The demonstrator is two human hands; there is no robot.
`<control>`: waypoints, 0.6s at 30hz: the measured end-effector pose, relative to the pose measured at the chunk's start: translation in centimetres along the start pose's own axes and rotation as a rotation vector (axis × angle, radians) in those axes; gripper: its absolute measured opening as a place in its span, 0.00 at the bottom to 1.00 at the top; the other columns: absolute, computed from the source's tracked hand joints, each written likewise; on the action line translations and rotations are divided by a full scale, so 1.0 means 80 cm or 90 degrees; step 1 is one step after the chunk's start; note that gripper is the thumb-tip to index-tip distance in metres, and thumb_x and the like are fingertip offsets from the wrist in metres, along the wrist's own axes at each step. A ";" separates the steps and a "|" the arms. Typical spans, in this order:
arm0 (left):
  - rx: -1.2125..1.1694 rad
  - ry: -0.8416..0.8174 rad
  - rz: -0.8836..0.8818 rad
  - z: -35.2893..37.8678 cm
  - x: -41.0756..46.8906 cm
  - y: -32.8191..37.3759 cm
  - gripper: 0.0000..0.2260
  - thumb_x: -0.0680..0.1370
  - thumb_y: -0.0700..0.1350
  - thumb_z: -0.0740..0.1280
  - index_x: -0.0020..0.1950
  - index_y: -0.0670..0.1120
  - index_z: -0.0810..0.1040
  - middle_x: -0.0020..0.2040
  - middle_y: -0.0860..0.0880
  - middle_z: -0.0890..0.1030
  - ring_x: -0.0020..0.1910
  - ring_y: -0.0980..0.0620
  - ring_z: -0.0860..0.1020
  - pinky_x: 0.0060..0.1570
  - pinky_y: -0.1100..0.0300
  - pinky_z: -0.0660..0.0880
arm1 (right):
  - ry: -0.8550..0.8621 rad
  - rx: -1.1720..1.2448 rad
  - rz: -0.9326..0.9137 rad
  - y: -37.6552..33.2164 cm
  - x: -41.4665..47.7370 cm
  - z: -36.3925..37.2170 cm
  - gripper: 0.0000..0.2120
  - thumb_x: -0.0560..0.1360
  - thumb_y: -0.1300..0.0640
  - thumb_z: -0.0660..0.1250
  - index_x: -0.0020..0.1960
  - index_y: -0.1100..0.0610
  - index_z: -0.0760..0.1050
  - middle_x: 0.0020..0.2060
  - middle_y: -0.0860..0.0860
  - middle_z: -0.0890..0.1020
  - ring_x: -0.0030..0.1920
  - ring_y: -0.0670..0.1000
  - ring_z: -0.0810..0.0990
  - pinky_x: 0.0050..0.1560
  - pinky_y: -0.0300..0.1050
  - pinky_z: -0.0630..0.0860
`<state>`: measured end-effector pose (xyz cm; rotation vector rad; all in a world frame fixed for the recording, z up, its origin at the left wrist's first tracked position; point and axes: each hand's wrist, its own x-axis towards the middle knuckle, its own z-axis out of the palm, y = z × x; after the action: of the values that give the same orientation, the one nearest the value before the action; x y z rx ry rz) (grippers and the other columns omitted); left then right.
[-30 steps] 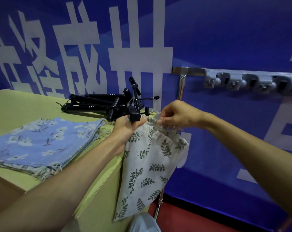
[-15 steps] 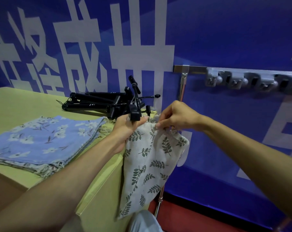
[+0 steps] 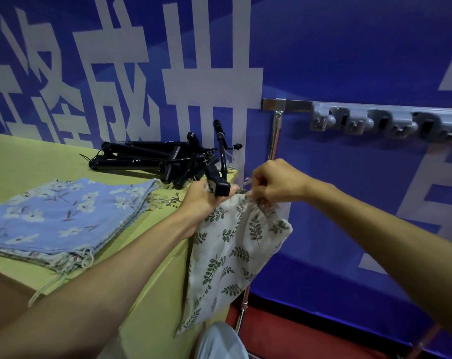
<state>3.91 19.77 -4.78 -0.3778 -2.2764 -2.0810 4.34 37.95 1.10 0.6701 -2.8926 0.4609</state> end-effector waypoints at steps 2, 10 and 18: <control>0.002 0.002 0.004 -0.001 0.000 0.000 0.06 0.73 0.47 0.74 0.40 0.48 0.80 0.43 0.50 0.83 0.49 0.50 0.80 0.50 0.59 0.74 | -0.005 0.131 0.027 0.003 -0.005 0.001 0.10 0.74 0.55 0.71 0.35 0.56 0.77 0.30 0.51 0.83 0.29 0.39 0.80 0.31 0.27 0.70; -0.015 -0.006 -0.017 0.000 0.000 0.000 0.12 0.72 0.48 0.75 0.52 0.43 0.84 0.53 0.47 0.85 0.56 0.49 0.81 0.65 0.48 0.73 | -0.035 0.473 0.060 0.009 -0.013 0.016 0.08 0.68 0.62 0.76 0.37 0.65 0.79 0.30 0.55 0.82 0.30 0.50 0.80 0.31 0.37 0.75; -0.019 -0.003 -0.014 -0.001 0.003 0.001 0.15 0.70 0.51 0.76 0.51 0.43 0.84 0.51 0.46 0.85 0.54 0.46 0.82 0.62 0.47 0.75 | -0.228 0.822 0.092 0.011 -0.008 0.030 0.13 0.77 0.61 0.61 0.36 0.57 0.79 0.31 0.49 0.76 0.32 0.45 0.72 0.37 0.37 0.68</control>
<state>3.64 19.71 -4.65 -0.3616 -2.2648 -2.1293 4.33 38.20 -1.55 0.6605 -2.5783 2.4901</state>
